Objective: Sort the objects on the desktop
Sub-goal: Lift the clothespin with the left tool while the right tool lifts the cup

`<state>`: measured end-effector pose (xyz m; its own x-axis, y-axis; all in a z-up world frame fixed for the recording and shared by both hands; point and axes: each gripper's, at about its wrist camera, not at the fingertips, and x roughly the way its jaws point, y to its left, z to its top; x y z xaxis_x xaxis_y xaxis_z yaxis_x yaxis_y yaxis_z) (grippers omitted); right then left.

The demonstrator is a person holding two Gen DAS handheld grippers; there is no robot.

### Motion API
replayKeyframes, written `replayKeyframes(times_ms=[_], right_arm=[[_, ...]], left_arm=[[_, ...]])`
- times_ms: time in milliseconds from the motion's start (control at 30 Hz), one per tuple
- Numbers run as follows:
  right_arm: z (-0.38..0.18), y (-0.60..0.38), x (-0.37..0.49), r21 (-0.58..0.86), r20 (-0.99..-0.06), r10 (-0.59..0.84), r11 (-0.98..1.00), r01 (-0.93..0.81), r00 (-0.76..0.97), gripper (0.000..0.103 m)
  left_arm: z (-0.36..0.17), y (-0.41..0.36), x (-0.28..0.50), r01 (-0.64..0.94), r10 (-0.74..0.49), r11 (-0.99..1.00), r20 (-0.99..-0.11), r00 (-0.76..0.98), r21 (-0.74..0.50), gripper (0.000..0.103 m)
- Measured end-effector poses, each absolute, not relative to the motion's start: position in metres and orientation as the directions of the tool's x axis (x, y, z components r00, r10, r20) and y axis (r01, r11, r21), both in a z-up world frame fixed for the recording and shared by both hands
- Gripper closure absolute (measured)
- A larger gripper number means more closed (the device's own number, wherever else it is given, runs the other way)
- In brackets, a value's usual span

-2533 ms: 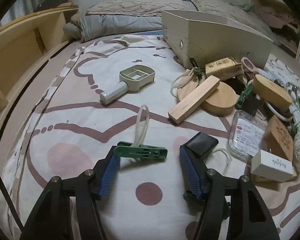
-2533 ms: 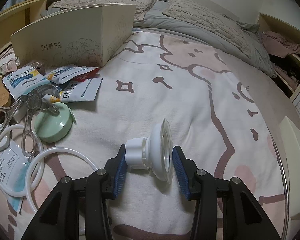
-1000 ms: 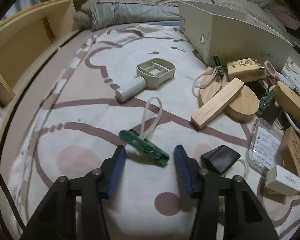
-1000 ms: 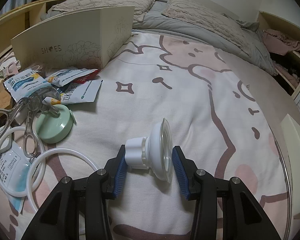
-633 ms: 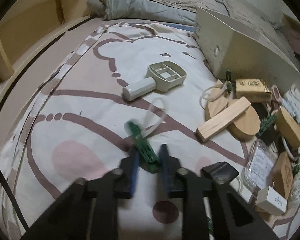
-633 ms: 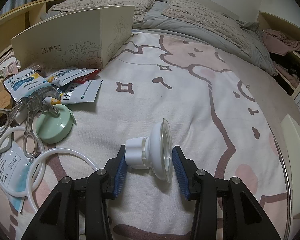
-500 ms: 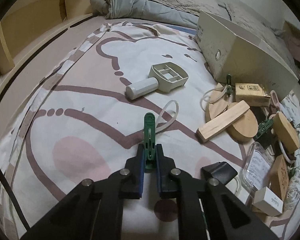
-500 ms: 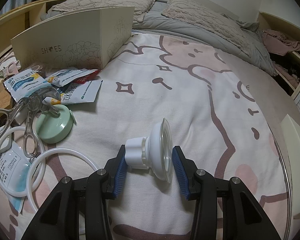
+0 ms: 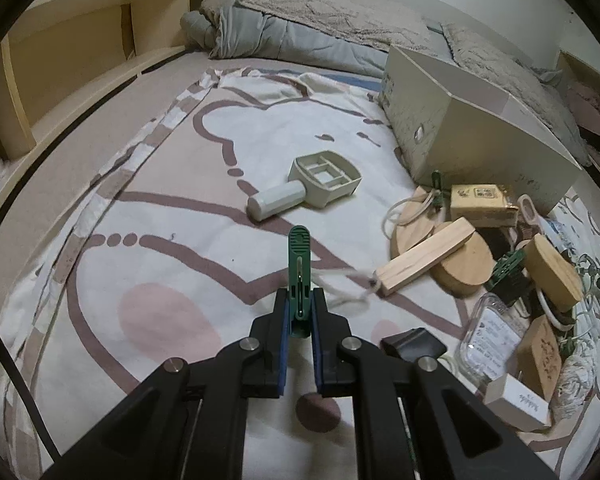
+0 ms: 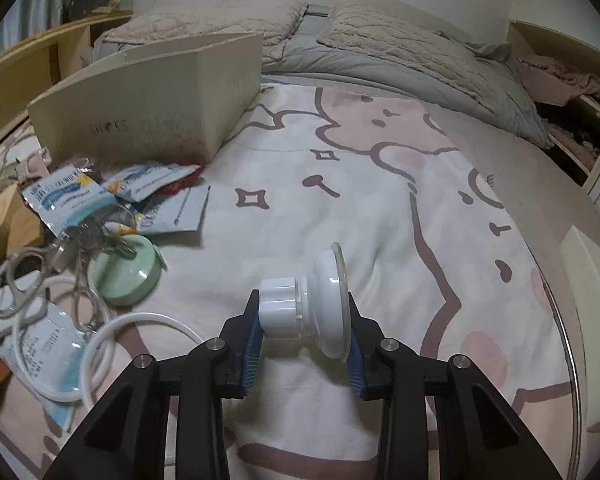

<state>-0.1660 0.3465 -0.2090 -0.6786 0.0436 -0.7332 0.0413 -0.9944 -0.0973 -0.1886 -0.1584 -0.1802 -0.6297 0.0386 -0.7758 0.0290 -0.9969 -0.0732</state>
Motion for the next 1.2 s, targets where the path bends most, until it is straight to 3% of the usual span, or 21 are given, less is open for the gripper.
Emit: replayKeyframes(times_ms=[433, 1200], right_arm=[[-0.177, 0.345, -0.166, 0.014, -0.703, -0.029, -1.0, 0.028, -0.71, 0.067], [-0.058, 0.29, -0.178, 0.014, -0.567, -0.117, -0.991, 0.132, -0.815, 0.067]], left_arm=[[-0.152, -0.142, -0.191, 0.002, 0.065, -0.996, -0.726, -0.685, -0.091, 0.093], [-0.059, -0.098, -0.196, -0.092, 0.144, -0.989, -0.601, -0.786, -0.117, 0.093]])
